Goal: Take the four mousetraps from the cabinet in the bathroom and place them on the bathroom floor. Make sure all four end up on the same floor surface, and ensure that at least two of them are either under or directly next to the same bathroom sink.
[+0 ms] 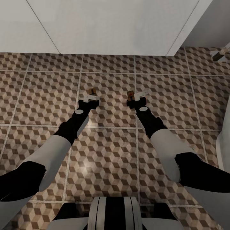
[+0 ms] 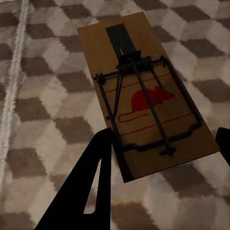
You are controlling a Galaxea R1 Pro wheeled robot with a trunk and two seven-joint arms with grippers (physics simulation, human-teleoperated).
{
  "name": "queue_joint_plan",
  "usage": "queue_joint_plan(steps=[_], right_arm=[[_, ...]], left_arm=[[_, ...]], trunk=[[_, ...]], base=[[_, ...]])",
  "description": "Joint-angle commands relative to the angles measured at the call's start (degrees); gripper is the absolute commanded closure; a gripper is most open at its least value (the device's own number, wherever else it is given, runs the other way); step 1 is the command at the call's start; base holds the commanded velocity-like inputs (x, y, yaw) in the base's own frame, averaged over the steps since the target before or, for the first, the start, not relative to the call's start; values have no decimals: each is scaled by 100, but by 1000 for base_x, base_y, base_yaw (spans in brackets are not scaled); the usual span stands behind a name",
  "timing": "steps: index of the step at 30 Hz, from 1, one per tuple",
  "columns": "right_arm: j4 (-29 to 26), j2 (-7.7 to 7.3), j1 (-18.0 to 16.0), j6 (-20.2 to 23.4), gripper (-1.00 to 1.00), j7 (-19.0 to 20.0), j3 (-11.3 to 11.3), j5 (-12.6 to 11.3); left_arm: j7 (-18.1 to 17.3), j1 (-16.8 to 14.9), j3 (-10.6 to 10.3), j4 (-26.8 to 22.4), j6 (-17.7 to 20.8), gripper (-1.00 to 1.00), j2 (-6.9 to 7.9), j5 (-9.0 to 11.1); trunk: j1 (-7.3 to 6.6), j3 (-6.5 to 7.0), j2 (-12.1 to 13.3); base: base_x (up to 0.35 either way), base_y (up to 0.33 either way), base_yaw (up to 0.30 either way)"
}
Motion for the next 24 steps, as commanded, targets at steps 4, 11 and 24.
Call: queue_joint_plan(steps=[4, 11, 24], right_arm=[[-8, 0, -1, 47, 100, -22, 15, 39], [-8, 0, -1, 32, 100, -17, 14, 37], [-8, 0, 0, 22, 100, -16, 21, 30]], left_arm=[[57, -2, -38, -7, 32, 100, 6, 48], [58, -2, -40, 41, 26, 100, 6, 49], [58, -3, -42, 72, 34, 100, 6, 51]], trunk=[[-1, -3, -1], [-1, -3, -1], [-1, -3, -1]], base=[[0, 0, 0], [0, 0, 0], [126, 73, 0]])
